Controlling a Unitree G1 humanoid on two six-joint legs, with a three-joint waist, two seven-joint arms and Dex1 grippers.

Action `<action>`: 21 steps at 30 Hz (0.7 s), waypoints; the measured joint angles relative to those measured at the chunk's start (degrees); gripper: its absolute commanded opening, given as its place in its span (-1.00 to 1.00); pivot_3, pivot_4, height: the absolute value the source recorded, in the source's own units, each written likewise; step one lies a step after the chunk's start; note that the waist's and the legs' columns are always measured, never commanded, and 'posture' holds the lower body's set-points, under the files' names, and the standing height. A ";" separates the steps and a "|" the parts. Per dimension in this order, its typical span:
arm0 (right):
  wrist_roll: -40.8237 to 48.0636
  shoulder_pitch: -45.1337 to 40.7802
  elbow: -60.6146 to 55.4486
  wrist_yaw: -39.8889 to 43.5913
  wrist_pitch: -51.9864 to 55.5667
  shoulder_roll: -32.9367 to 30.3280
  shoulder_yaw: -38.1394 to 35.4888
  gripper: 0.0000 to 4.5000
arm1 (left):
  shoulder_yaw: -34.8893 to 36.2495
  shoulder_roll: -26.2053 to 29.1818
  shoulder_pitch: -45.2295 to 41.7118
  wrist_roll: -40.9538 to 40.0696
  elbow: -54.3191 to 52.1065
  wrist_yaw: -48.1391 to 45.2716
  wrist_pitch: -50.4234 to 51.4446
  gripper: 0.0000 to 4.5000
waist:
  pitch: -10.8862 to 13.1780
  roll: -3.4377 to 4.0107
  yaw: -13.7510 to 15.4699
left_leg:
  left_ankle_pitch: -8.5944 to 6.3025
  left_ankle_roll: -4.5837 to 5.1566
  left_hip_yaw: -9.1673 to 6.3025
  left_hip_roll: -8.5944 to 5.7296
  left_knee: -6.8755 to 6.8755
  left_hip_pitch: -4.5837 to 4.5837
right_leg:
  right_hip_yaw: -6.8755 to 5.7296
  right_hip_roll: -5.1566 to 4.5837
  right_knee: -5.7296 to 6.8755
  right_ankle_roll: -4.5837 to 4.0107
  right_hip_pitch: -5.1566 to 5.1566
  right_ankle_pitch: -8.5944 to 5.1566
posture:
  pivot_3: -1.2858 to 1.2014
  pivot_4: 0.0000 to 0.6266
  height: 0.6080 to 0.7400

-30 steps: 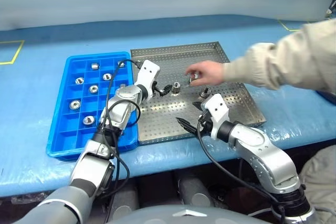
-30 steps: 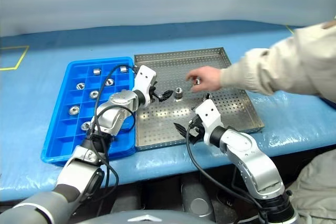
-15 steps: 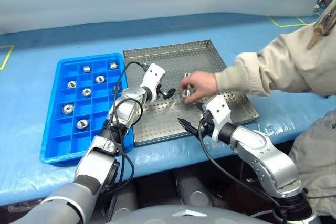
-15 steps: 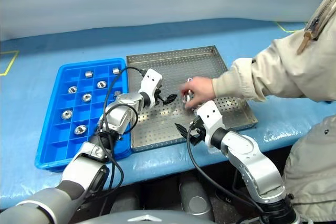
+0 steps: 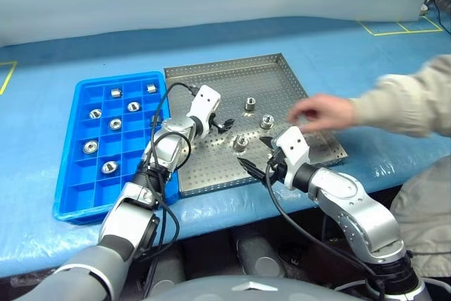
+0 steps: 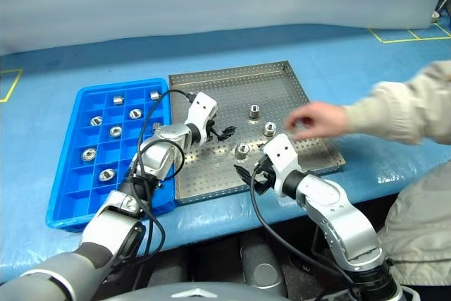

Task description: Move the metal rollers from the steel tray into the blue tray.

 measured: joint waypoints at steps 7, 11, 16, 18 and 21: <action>-0.02 -0.70 0.06 0.47 0.00 -0.04 0.03 1.00 | -1.22 2.33 0.04 -0.44 -2.14 -6.74 -2.94 0.98 | 0.00 0.00 -0.01 | 0.00 0.00 0.00 0.00 -0.02 -0.02 | 0.00 -0.01 0.00 -0.01 -0.02 0.00 | -0.11 -0.52 1.00; -0.03 -0.57 0.06 0.45 0.00 -0.05 0.02 1.00 | -1.85 3.76 0.02 -1.70 -4.41 -13.71 -5.69 0.98 | 0.00 0.01 -0.02 | 0.00 0.00 0.00 0.00 -0.03 0.00 | 0.00 -0.01 0.00 -0.01 -0.01 -0.01 | -0.12 -0.52 1.00; -0.03 0.52 -0.03 0.38 0.00 -0.05 0.01 1.00 | -6.18 5.96 0.05 -1.82 -4.74 -21.49 -5.48 0.98 | 0.00 0.01 -0.29 | 0.00 0.00 0.00 0.00 -0.02 0.00 | 0.01 -0.01 0.01 -0.02 -0.01 -0.02 | -0.13 -0.52 1.00; -0.03 0.67 -0.06 0.30 0.00 -0.05 0.01 1.00 | -7.75 6.06 0.10 -1.66 -4.74 -22.78 -5.44 0.98 | 0.00 0.01 -0.35 | 0.00 0.00 0.01 0.00 -0.02 0.00 | 0.02 -0.01 0.00 -0.01 0.00 -0.02 | -0.13 -0.52 1.00; -0.04 0.77 -0.18 -0.14 0.00 -0.03 0.00 1.00 | -9.36 5.77 0.20 -0.55 -4.74 -23.86 -5.44 0.98 | 0.00 0.01 -0.41 | 0.00 0.00 0.00 0.00 -0.02 0.01 | 0.02 0.00 0.02 -0.02 -0.01 -0.02 | -0.13 -0.52 1.00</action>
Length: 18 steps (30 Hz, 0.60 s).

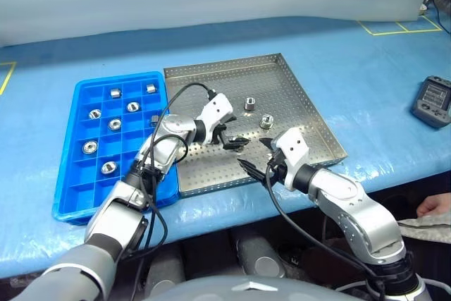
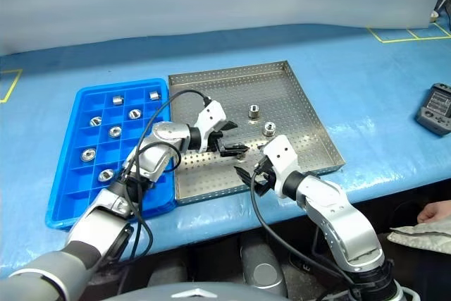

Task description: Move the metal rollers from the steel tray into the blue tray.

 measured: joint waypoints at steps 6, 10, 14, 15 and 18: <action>0.01 0.32 -0.07 -0.47 -0.01 0.11 0.01 1.00 | -3.11 -0.67 -0.04 2.86 2.08 0.52 1.42 0.98 | 0.00 0.00 -0.32 | 0.00 0.00 0.00 0.00 0.01 0.01 | 0.00 0.00 0.00 0.00 0.02 0.00 | -0.14 -0.52 1.00; 0.00 0.40 -0.07 -0.66 -0.05 0.19 0.01 1.00 | -4.46 -0.58 -0.32 5.31 3.15 1.34 2.68 0.70 | -0.01 0.01 -0.92 | 0.00 0.00 -0.02 0.00 0.00 0.03 | -0.01 0.00 0.00 0.00 0.05 0.00 | -0.13 -0.52 1.00; 0.01 0.66 -0.08 -0.69 -0.07 0.29 0.01 1.00 | -3.72 -0.17 -0.23 5.22 2.67 1.41 3.53 0.11 | -0.01 0.01 -1.32 | 0.00 0.00 -0.02 0.00 0.00 0.03 | -0.01 0.00 0.01 0.00 0.06 0.00 | -0.12 -0.52 1.00; 0.01 0.66 -0.07 -0.68 -0.07 0.31 0.01 1.00 | -3.34 -0.18 -0.13 5.11 2.38 1.45 3.73 -0.04 | -0.01 0.01 -1.35 | 0.00 0.00 -0.02 0.00 0.00 0.03 | 0.00 0.00 0.01 0.00 0.05 0.00 | -0.11 -0.52 1.00; 0.01 0.59 -0.05 -0.56 -0.08 0.36 0.07 1.00 | -1.96 -0.26 0.14 4.32 0.69 2.15 4.62 -0.25 | -0.01 0.01 -1.33 | 0.00 0.00 -0.02 0.00 0.00 0.02 | 0.00 0.00 0.02 0.01 0.04 0.00 | -0.09 -0.52 1.00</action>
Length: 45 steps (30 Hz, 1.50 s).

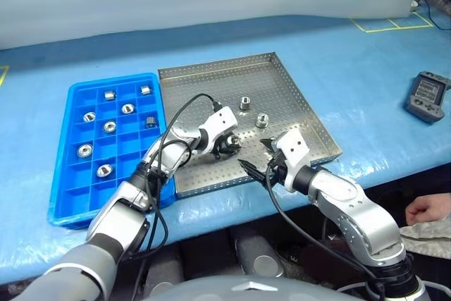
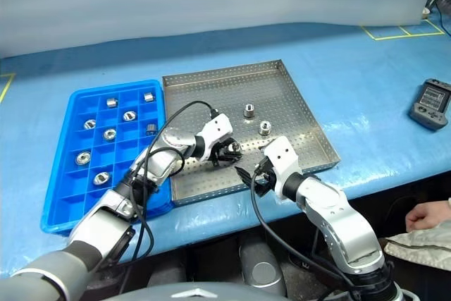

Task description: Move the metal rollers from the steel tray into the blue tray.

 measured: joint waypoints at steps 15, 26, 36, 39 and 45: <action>-0.03 -7.69 5.06 3.96 -0.09 1.93 5.47 1.00 | 27.21 -0.72 20.95 -1.24 -38.19 30.05 8.69 -0.25 | 0.00 0.04 3.68 | 0.01 0.01 -0.06 0.03 -0.05 0.06 | -0.02 0.04 0.04 0.27 0.02 0.16 | 0.04 -0.52 1.00; -1.23 -18.05 12.56 11.81 -4.18 4.11 11.84 1.00 | 39.60 -4.27 45.69 0.89 -65.22 40.55 23.16 -0.25 | 0.03 -0.06 10.12 | 0.01 0.00 -0.07 0.01 0.06 0.07 | -0.15 -0.04 -0.05 -0.04 0.13 -0.02 | 0.15 -0.52 1.00; -2.22 -20.20 15.33 16.01 -6.34 6.53 15.34 1.00 | 41.49 -9.24 53.79 -0.63 -69.04 42.61 25.07 0.07 | 0.03 -0.06 12.10 | 0.00 -0.01 -0.04 0.03 0.10 0.22 | -0.15 -0.05 -0.08 -0.06 0.24 -0.03 | 0.16 -0.52 1.00; -2.27 -20.19 15.36 16.26 -6.33 6.58 15.34 1.00 | 41.56 -9.78 53.48 -1.78 -69.02 42.78 25.21 0.44 | 0.02 -0.04 12.10 | 0.00 -0.01 -0.03 0.03 0.08 0.23 | -0.16 -0.06 -0.08 -0.07 0.23 -0.04 | 0.14 -0.52 1.00; -2.33 -18.09 14.76 14.68 -6.09 6.53 14.82 1.00 | 40.05 -7.21 52.17 -2.29 -67.33 42.27 24.85 0.99 | 0.02 -0.04 11.80 | 0.00 -0.01 -0.01 0.03 0.05 0.27 | -0.15 -0.05 -0.07 -0.11 0.23 -0.06 | 0.11 -0.52 1.00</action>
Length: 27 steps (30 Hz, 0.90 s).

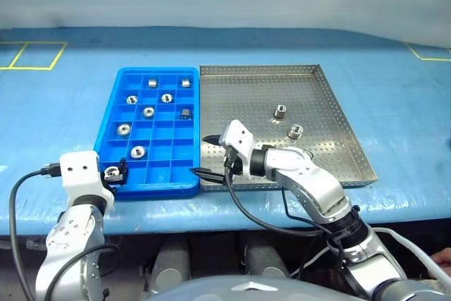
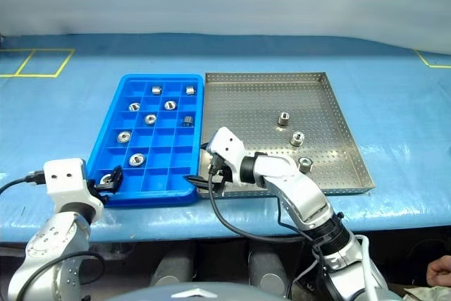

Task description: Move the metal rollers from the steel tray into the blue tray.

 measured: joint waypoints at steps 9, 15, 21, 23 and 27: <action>-5.30 -0.79 3.36 -17.65 2.23 9.02 -7.05 1.00 | -8.51 2.24 -4.01 -1.34 3.12 -4.66 -17.14 0.99 | 0.00 0.00 -0.78 | 0.00 -0.01 0.09 0.00 -0.01 -0.15 | 0.02 -0.05 -0.03 0.00 -0.15 0.01 | 0.06 -0.52 1.00; -11.49 -4.93 13.58 -35.01 0.60 17.89 -15.46 1.00 | -15.74 2.36 -4.92 -4.35 5.51 -8.99 -22.69 0.99 | -0.01 0.01 -1.76 | 0.00 0.00 0.15 0.00 -0.11 -0.45 | 0.06 -0.04 0.04 -0.01 -0.53 0.03 | 0.04 -0.52 1.00; -17.32 -9.92 25.47 -48.86 -2.27 24.54 -18.65 1.00 | -19.35 2.51 -5.18 -6.94 6.00 -11.21 -23.28 0.99 | -0.01 0.05 -3.35 | 0.01 0.01 0.14 0.02 -0.14 -0.43 | 0.06 -0.01 0.08 -0.03 -0.54 0.02 | 0.04 -0.52 1.00; -18.56 -12.35 30.50 -52.50 -4.55 25.76 -19.96 1.00 | -19.99 3.00 -5.01 -7.66 6.12 -11.84 -23.35 0.99 | 0.00 0.06 -3.64 | 0.01 0.02 0.14 0.02 -0.12 -0.42 | 0.06 -0.02 0.09 -0.03 -0.52 0.03 | 0.04 -0.52 1.00; -18.93 -16.85 38.35 -56.91 -8.41 27.05 -22.51 1.00 | -21.59 4.71 -3.79 -9.24 6.16 -13.77 -23.47 0.99 | 0.00 0.07 -4.01 | 0.01 0.03 0.13 0.01 -0.12 -0.43 | 0.06 -0.02 0.06 -0.02 -0.50 0.03 | 0.05 -0.52 1.00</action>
